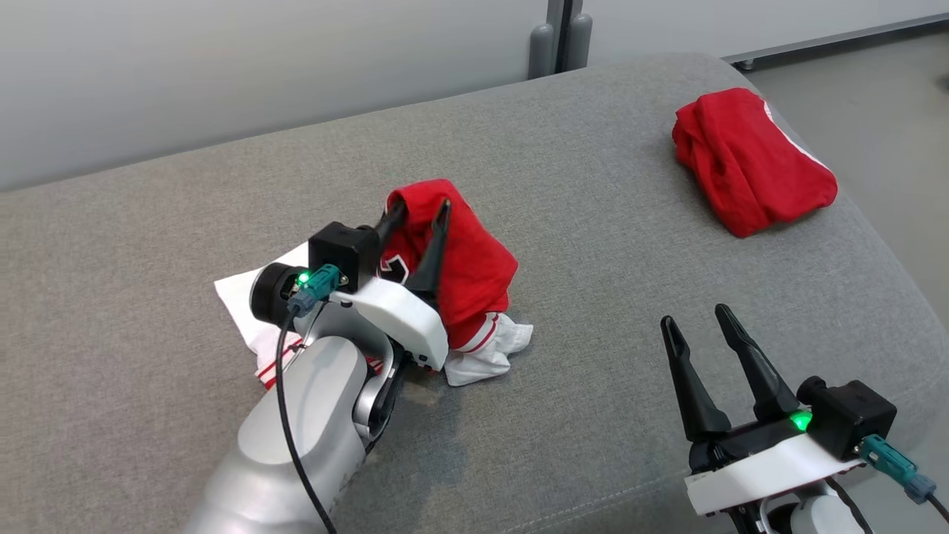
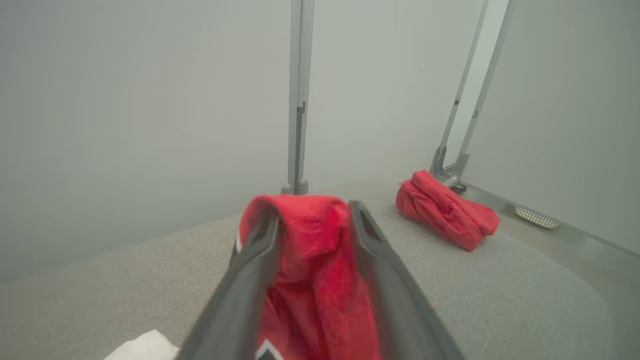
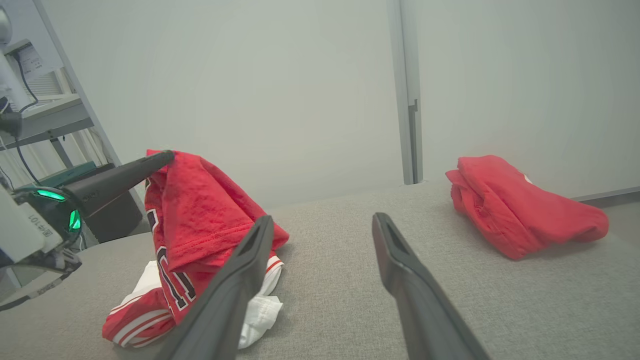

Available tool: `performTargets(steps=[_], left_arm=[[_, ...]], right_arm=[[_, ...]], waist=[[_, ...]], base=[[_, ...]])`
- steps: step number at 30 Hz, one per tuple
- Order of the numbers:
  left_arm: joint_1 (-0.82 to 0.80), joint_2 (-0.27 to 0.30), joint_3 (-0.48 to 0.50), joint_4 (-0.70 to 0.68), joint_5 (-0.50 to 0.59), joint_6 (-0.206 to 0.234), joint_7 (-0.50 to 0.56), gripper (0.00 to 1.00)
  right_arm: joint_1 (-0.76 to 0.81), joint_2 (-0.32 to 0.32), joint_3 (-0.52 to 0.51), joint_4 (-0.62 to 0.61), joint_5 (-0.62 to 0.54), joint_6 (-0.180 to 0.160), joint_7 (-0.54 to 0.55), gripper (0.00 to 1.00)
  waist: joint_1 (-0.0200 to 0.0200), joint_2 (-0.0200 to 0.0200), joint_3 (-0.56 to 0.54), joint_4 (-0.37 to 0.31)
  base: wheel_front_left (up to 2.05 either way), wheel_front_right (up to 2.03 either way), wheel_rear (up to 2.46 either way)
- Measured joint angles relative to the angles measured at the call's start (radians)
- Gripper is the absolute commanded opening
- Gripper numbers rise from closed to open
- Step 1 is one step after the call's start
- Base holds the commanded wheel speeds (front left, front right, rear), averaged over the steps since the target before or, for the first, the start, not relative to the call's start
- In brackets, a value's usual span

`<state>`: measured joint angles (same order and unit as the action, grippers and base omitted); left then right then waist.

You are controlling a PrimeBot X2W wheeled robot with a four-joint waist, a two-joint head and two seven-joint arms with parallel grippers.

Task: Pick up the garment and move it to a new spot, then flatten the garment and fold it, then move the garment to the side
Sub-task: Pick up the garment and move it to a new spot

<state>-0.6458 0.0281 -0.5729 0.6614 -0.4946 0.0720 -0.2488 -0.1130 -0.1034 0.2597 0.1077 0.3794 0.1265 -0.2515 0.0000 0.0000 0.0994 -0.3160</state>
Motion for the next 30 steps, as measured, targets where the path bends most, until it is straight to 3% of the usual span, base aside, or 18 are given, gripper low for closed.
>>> performTargets(steps=[10,20,30], left_arm=[[0.123,0.010,0.134,-0.165,0.003,-0.018,-0.003,1.00],[0.332,0.025,0.259,-0.358,0.064,0.018,-0.003,1.00],[0.535,0.025,0.376,-0.491,0.127,0.026,-0.003,1.00]], right_arm=[[0.004,0.006,-0.024,-0.004,0.034,0.000,0.000,1.00],[0.024,0.006,-0.024,-0.003,0.014,0.000,0.000,1.00],[0.047,0.004,-0.029,-0.003,-0.010,0.000,0.000,1.00]], waist=[[0.0000,0.0000,-0.038,0.068],[0.0000,0.0000,-0.082,0.157],[0.0000,0.0000,-0.130,0.209]], base=[[0.00,0.00,0.00],[0.00,0.00,0.00],[0.00,0.00,0.00]])
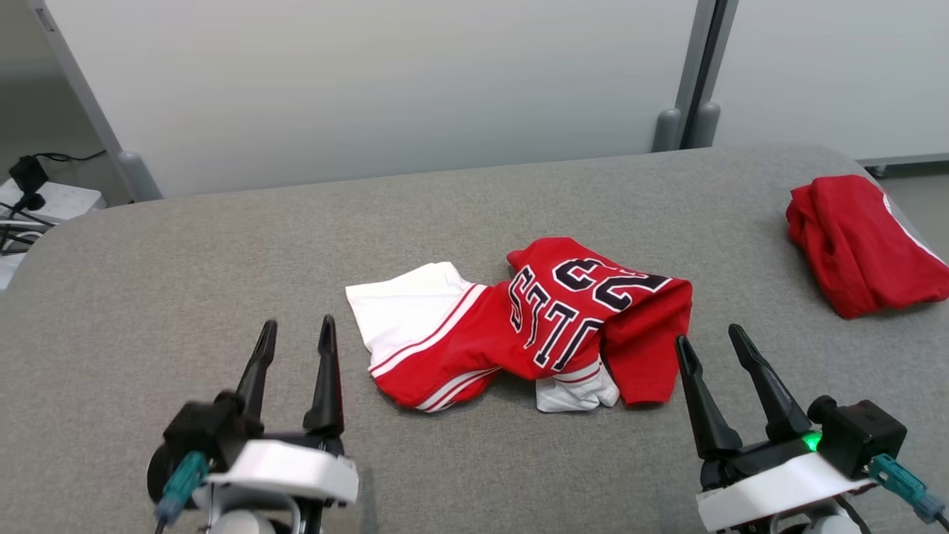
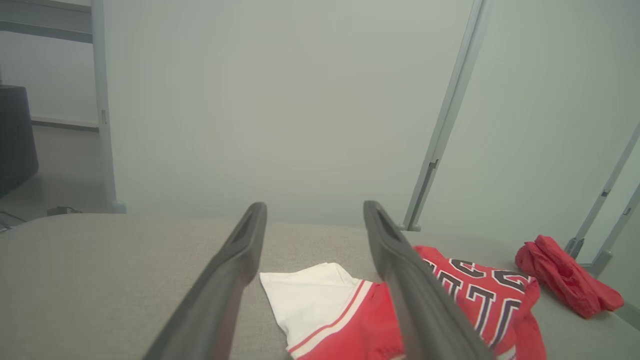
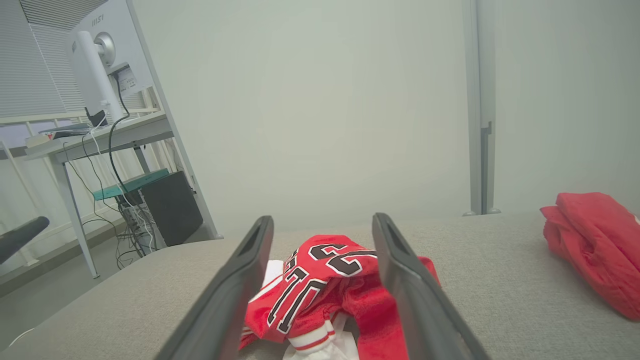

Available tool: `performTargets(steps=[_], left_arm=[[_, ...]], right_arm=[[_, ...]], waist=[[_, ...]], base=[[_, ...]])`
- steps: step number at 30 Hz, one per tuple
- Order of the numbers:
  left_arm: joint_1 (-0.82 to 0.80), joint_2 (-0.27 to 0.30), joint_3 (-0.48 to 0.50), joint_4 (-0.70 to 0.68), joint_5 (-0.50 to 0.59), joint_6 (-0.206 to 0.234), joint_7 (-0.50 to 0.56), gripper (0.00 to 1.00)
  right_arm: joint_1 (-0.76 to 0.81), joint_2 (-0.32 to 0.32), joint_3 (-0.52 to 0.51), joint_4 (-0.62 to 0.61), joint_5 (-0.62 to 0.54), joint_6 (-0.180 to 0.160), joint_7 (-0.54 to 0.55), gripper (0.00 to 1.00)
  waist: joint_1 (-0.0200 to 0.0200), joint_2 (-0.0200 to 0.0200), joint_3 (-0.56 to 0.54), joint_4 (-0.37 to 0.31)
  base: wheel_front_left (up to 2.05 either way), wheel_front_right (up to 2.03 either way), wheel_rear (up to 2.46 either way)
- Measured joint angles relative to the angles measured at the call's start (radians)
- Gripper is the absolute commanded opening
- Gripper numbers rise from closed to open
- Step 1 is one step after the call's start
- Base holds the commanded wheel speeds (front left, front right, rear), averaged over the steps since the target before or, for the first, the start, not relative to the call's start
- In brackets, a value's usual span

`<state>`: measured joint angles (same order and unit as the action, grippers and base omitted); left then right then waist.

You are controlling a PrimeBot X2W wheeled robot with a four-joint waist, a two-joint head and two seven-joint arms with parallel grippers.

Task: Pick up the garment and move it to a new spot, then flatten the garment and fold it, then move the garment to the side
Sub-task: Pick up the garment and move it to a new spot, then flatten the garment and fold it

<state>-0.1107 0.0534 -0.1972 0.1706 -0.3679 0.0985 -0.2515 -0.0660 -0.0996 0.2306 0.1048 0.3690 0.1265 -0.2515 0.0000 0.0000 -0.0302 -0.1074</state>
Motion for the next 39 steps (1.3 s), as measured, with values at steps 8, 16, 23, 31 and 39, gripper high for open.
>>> performTargets(steps=[8,16,23,31,39], left_arm=[[0.136,-0.004,0.042,-0.086,0.064,0.008,0.000,1.00],[0.250,-0.003,0.049,-0.094,0.059,0.045,0.000,1.00],[0.268,-0.003,0.032,-0.075,0.054,0.053,0.000,1.00],[0.267,-0.003,0.000,-0.036,0.043,0.060,0.000,1.00],[0.226,-0.003,-0.090,0.039,-0.016,0.025,0.000,1.00]], right_arm=[[0.048,-0.002,-0.039,-0.006,-0.008,0.000,0.000,1.00],[0.104,-0.002,-0.076,0.001,-0.028,0.000,0.000,1.00],[0.118,0.001,-0.094,0.001,-0.028,0.000,0.000,1.00],[0.118,0.002,-0.093,-0.001,-0.028,0.000,0.000,1.00],[0.118,-0.001,-0.087,-0.002,-0.026,0.000,0.000,1.00]], waist=[[0.0000,0.0000,-0.023,0.028],[0.0000,0.0000,-0.044,0.033],[0.0000,0.0000,-0.046,0.035],[0.0000,0.0000,-0.040,0.043],[0.0000,0.0000,-0.027,0.036]], base=[[0.00,0.00,0.00],[0.00,0.00,0.00],[0.00,0.00,0.00],[0.00,0.00,0.00],[0.00,0.00,0.00]])
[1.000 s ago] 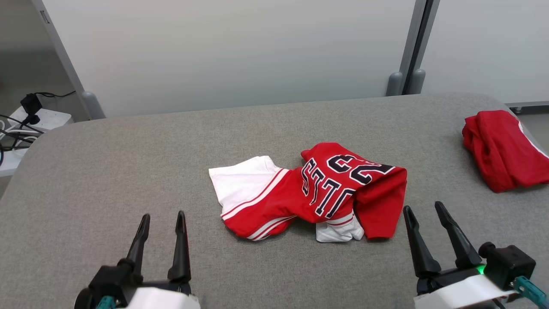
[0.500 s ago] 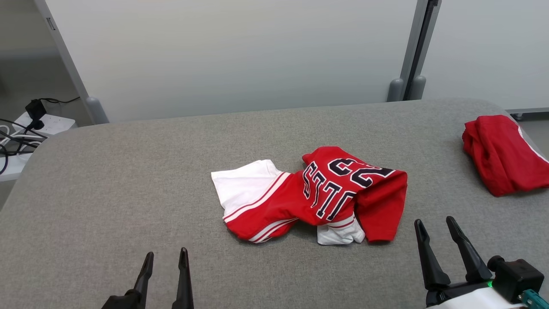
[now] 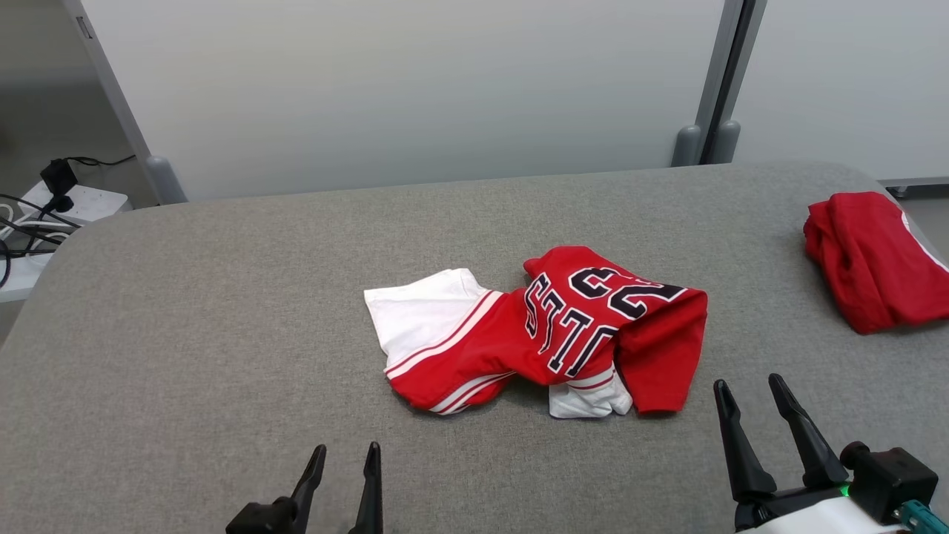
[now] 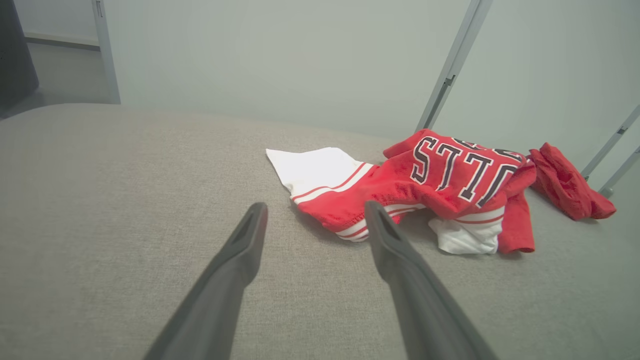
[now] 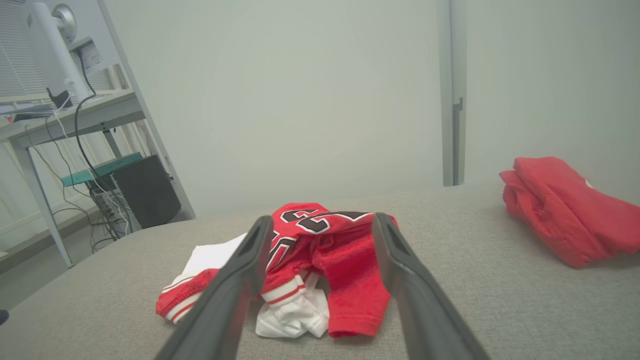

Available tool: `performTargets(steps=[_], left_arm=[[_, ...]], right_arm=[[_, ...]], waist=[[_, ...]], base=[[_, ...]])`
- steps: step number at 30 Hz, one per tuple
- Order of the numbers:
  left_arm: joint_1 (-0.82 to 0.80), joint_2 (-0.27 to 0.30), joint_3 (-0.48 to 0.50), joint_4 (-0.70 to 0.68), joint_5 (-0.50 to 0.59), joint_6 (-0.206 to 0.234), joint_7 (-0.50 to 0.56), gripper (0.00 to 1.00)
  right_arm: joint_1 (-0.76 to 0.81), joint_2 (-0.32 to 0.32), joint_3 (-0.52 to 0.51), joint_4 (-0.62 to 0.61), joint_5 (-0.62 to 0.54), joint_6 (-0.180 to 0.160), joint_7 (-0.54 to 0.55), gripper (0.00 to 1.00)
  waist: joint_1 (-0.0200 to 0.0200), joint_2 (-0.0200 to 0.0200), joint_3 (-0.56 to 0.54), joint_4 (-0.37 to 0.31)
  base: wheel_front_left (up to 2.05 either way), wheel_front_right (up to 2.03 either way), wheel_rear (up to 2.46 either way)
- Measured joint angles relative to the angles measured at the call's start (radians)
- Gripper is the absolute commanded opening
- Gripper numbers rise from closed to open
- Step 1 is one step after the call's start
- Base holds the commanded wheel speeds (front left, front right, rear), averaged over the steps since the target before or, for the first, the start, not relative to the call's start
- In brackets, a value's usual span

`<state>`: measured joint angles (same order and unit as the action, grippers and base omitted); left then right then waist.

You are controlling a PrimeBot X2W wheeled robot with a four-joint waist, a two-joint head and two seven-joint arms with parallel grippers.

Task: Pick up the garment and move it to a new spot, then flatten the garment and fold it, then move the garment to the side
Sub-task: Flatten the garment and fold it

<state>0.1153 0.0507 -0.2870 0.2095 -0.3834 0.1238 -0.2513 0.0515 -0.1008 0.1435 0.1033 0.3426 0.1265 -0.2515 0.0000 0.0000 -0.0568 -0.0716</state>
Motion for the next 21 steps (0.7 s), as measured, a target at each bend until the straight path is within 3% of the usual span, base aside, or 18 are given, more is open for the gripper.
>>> performTargets(steps=[17,21], left_arm=[[-0.316,-0.003,-0.201,0.350,-0.236,0.030,0.000,1.00],[-0.388,-0.004,-0.242,0.444,-0.290,0.061,0.000,1.00]], right_arm=[[-0.051,-0.028,0.043,-0.012,0.006,0.000,0.000,1.00],[-0.082,-0.030,0.060,-0.019,0.018,0.000,0.000,1.00]], waist=[[0.0000,0.0000,0.090,-0.066],[0.0000,0.0000,0.128,-0.097]], base=[[0.00,0.00,0.00],[0.00,0.00,0.00]])
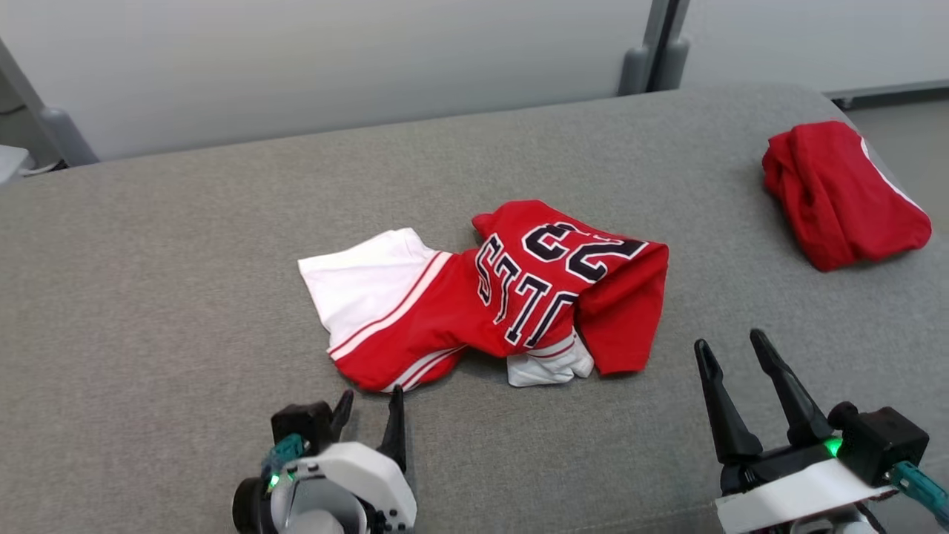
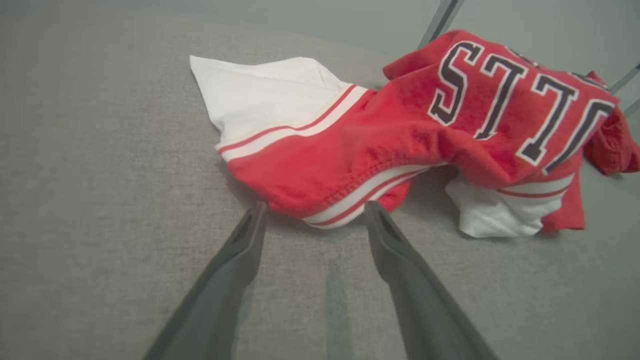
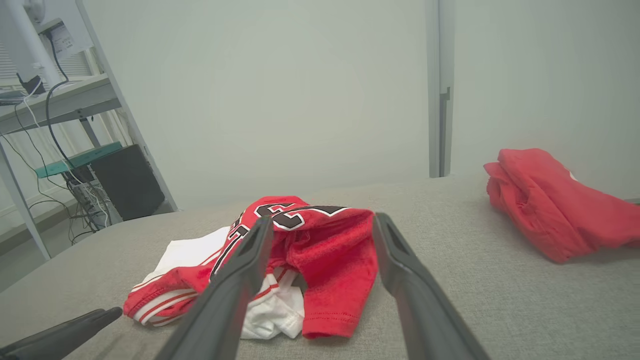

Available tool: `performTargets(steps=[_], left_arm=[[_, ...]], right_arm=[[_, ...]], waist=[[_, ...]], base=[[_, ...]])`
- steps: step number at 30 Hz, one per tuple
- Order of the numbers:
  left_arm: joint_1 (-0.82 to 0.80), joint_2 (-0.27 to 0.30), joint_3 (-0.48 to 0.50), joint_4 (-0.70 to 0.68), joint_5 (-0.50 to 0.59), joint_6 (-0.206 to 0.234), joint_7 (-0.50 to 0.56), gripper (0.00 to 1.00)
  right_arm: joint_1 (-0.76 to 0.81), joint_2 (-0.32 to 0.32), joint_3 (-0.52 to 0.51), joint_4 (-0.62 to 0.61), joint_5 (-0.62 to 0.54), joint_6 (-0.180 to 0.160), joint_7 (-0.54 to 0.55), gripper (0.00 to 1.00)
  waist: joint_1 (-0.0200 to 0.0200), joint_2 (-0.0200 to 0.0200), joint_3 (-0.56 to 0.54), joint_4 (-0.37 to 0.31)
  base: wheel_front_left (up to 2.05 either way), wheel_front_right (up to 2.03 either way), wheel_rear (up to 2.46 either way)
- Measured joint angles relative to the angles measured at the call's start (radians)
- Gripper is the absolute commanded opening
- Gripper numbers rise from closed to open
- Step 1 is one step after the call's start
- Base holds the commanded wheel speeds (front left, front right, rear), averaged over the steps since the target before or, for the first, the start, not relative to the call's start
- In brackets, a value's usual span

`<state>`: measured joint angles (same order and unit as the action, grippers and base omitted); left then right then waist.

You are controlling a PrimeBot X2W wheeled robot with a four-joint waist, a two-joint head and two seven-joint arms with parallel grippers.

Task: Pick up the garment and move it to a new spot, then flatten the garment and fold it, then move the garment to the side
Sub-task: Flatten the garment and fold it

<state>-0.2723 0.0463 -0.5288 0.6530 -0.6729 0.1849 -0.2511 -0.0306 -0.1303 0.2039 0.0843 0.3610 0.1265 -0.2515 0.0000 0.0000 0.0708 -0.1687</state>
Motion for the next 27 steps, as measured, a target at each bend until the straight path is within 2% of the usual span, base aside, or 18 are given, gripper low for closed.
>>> performTargets(steps=[4,9,13,14,15,20,27], left_arm=[[-0.072,-0.001,-0.021,0.062,-0.039,0.028,0.000,1.00],[-0.164,-0.002,-0.073,0.207,-0.116,0.065,0.000,1.00],[-0.207,-0.003,-0.088,0.238,-0.116,0.073,0.000,1.00],[-0.211,-0.003,-0.093,0.243,-0.111,0.072,0.000,0.21],[-0.211,-0.003,-0.098,0.249,-0.104,0.072,0.000,0.00],[-0.211,-0.008,-0.101,0.258,-0.036,0.069,0.000,0.00],[-0.161,0.016,-0.024,0.175,0.017,0.034,0.000,0.00]], right_arm=[[-0.021,-0.002,0.004,-0.001,0.001,0.000,0.000,1.00],[-0.046,-0.007,0.026,-0.002,0.006,0.000,0.000,1.00],[-0.047,-0.015,0.026,-0.002,0.010,0.000,0.000,1.00],[-0.047,-0.016,0.026,-0.002,0.011,0.000,0.000,1.00],[-0.047,-0.018,0.026,-0.002,0.012,0.000,0.000,1.00],[-0.046,-0.020,0.013,-0.002,0.012,0.000,0.000,1.00],[-0.039,-0.018,-0.004,-0.001,0.012,0.000,0.000,1.00]], waist=[[0.0000,0.0001,0.030,-0.025],[0.0000,0.0000,0.061,-0.074],[0.0000,0.0001,0.073,-0.092],[0.0000,0.0000,0.074,-0.093],[0.0000,0.0000,0.073,-0.093],[0.0000,0.0000,0.062,-0.080],[0.0000,0.0001,0.037,-0.029]], base=[[0.00,0.00,0.00],[0.00,0.00,0.00],[0.00,0.00,0.00],[0.00,0.00,0.00],[0.00,0.00,0.00],[0.00,0.00,0.00],[0.00,0.00,0.00]])
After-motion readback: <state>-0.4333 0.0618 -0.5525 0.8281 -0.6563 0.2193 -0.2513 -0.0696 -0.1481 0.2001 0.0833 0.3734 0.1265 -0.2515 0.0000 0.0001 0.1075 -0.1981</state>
